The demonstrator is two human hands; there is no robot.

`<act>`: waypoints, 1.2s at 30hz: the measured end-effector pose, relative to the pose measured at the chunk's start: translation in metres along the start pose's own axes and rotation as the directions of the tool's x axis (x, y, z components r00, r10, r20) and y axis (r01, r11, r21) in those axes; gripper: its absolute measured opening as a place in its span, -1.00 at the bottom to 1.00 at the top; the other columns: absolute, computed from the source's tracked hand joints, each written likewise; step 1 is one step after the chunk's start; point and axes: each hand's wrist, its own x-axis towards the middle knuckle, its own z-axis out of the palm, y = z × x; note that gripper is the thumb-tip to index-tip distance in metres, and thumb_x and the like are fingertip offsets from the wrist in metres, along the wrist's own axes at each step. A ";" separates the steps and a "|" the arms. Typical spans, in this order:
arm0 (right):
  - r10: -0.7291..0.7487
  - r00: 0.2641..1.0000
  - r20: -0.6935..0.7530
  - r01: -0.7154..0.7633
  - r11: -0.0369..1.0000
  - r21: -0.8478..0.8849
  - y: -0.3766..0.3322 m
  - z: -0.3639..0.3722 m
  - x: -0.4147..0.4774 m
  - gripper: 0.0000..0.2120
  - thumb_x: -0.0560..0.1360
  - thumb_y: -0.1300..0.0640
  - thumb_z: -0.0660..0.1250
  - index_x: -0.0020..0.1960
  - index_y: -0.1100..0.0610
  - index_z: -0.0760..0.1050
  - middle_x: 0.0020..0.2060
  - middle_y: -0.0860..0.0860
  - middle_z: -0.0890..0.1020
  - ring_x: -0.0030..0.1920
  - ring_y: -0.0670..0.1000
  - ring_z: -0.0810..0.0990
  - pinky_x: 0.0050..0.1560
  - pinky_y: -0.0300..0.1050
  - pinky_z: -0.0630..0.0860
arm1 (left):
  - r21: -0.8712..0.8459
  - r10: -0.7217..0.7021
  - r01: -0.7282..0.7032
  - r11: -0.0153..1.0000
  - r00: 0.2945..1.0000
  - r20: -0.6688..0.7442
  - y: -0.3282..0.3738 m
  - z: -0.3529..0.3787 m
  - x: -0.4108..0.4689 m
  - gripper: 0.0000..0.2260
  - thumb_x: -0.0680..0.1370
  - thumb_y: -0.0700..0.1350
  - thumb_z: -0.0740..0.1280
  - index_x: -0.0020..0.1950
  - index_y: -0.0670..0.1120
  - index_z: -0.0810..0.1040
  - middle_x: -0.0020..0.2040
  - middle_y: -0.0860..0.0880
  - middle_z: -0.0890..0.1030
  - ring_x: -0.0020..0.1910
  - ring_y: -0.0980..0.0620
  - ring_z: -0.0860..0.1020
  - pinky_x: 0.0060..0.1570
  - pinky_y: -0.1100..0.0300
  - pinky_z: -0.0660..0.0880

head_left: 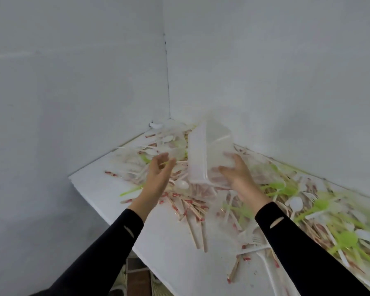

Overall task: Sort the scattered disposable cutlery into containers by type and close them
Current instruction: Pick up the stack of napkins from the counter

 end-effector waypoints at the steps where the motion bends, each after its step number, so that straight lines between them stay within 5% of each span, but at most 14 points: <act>1: 0.010 1.000 0.002 -0.010 1.000 -0.021 -0.001 0.003 0.004 -0.65 0.54 0.27 0.32 0.28 0.02 0.40 -0.10 0.02 0.70 -0.17 0.07 0.72 -0.09 0.09 0.66 | 0.085 -0.012 0.029 0.996 0.981 -0.195 -0.007 -0.010 0.013 -0.62 0.56 0.06 0.36 0.32 0.01 0.39 0.31 0.00 0.43 0.32 -0.01 0.41 0.30 0.05 0.39; 3: 0.030 1.000 0.007 -0.030 0.998 -0.064 -0.002 0.013 0.015 -0.73 0.53 0.23 0.37 0.20 0.07 0.47 -0.08 0.01 0.69 -0.07 0.10 0.71 0.03 0.20 0.62 | 0.258 -0.037 0.173 0.951 0.887 -0.460 -0.020 -0.031 0.035 -0.57 0.52 0.01 0.40 0.34 -0.01 0.39 0.39 -0.09 0.33 0.39 -0.15 0.29 0.35 -0.04 0.26; 5: 0.044 0.999 0.015 -0.043 0.997 -0.065 -0.001 0.021 0.025 -0.80 0.52 0.19 0.37 0.12 0.04 0.50 -0.05 0.01 0.68 0.00 0.13 0.68 0.06 0.23 0.60 | 0.365 -0.021 0.280 0.888 0.816 -0.577 -0.030 -0.049 0.052 -0.44 0.49 0.06 0.42 0.44 0.01 0.32 0.50 -0.14 0.16 0.44 -0.25 0.17 0.39 -0.12 0.16; 8: 0.031 1.000 0.005 -0.030 0.990 -0.139 0.003 0.034 0.036 -0.78 0.58 -0.05 0.26 0.19 -0.01 0.47 0.10 -0.02 0.65 0.10 0.07 0.62 0.13 0.08 0.57 | 0.509 0.036 0.306 0.805 0.830 -0.557 -0.044 -0.065 0.073 -0.30 0.48 0.23 0.38 0.53 0.09 0.19 0.57 -0.19 -0.04 0.49 -0.30 0.05 0.42 -0.20 0.05; 11: 0.010 1.000 -0.002 -0.010 0.982 -0.187 0.007 0.036 0.040 -0.75 0.61 -0.15 0.16 0.19 -0.05 0.46 0.18 -0.03 0.60 0.15 0.01 0.57 0.13 -0.03 0.51 | 0.549 -0.084 0.407 0.730 0.851 -0.519 -0.052 -0.067 0.090 -0.11 0.39 0.40 0.35 0.55 0.00 0.09 0.58 -0.20 -0.14 0.48 -0.36 0.08 0.39 -0.26 0.14; 15: -0.005 1.000 0.005 0.006 0.987 -0.164 0.009 0.026 0.039 -0.72 0.66 -0.05 0.14 0.29 0.02 0.44 0.10 -0.13 0.59 0.17 -0.02 0.52 0.20 -0.01 0.46 | 0.465 -0.069 0.368 0.805 0.837 -0.542 -0.054 -0.063 0.094 -0.06 0.35 0.18 0.52 0.51 -0.14 0.07 0.57 -0.16 -0.13 0.40 -0.33 0.25 0.20 -0.24 0.36; 18: 0.007 1.000 0.006 -0.007 1.000 0.003 0.012 0.016 0.045 -0.72 0.65 -0.01 0.19 0.32 0.02 0.43 0.13 -0.07 0.62 0.20 0.03 0.55 0.25 0.09 0.48 | 0.367 0.090 0.154 0.917 0.817 -0.569 -0.047 -0.060 0.089 -0.24 0.37 0.09 0.46 0.43 -0.12 0.17 0.54 -0.10 -0.05 0.34 -0.22 0.31 0.17 -0.08 0.38; 22: 0.107 0.982 0.155 -0.154 0.930 0.333 0.004 0.021 0.058 -0.63 0.54 0.13 0.41 0.32 0.10 0.47 0.12 0.11 0.67 0.09 0.15 0.67 0.06 0.11 0.62 | 0.158 0.278 -0.232 0.960 0.859 -0.430 -0.015 -0.038 0.073 -0.48 0.49 0.07 0.22 0.41 -0.05 0.23 0.50 -0.01 0.11 0.48 0.08 0.14 0.30 0.30 0.17; 24: 0.127 0.960 0.248 -0.227 0.875 0.429 0.000 0.029 0.064 -0.59 0.52 0.19 0.41 0.34 0.19 0.48 0.21 0.17 0.62 0.16 0.18 0.63 0.15 0.10 0.58 | -0.057 0.170 -0.190 0.980 0.951 -0.258 -0.004 -0.023 0.069 -0.56 0.54 0.14 0.11 0.39 0.03 0.26 0.43 0.01 0.28 0.45 0.01 0.26 0.41 0.05 0.24; 26: 0.134 0.946 0.296 -0.263 0.850 0.457 -0.003 0.037 0.068 -0.64 0.53 0.23 0.37 0.32 0.23 0.51 0.22 0.19 0.61 0.16 0.18 0.62 0.17 0.09 0.53 | -0.288 0.035 -0.043 0.957 0.999 -0.033 0.001 -0.009 0.064 -0.51 0.54 0.21 0.07 0.40 0.03 0.30 0.39 -0.06 0.39 0.33 -0.15 0.45 0.27 -0.18 0.44; 29: 0.147 0.949 0.280 -0.257 0.874 0.412 -0.002 0.044 0.068 -0.61 0.50 0.27 0.39 0.31 0.14 0.51 0.18 0.18 0.63 0.12 0.18 0.64 0.15 0.12 0.55 | -0.378 0.048 0.021 0.926 0.984 0.173 0.006 0.016 0.050 -0.42 0.53 0.14 0.09 0.48 -0.12 0.27 0.29 -0.22 0.49 0.12 -0.22 0.56 -0.01 -0.15 0.57; 33: 0.243 0.954 0.177 -0.295 0.867 0.402 0.014 0.033 0.076 -0.57 0.58 0.26 0.29 0.38 -0.04 0.35 0.14 0.12 0.64 0.03 0.19 0.62 0.08 0.17 0.56 | -0.198 0.138 -0.080 0.977 0.946 0.295 0.005 0.035 0.053 -0.49 0.63 0.20 -0.07 0.45 0.01 0.38 0.33 -0.02 0.55 0.31 -0.03 0.51 0.25 -0.03 0.48; 36: 0.258 0.958 0.123 -0.286 0.872 0.398 0.019 0.011 0.073 -0.71 0.62 0.27 0.22 0.32 0.10 0.46 0.01 0.14 0.67 -0.10 0.07 0.65 0.02 0.07 0.62 | 0.069 0.089 -0.091 0.993 0.996 0.031 -0.004 0.033 0.086 -0.59 0.63 0.20 0.11 0.39 0.03 0.43 0.33 0.09 0.46 0.35 0.06 0.41 0.33 0.03 0.35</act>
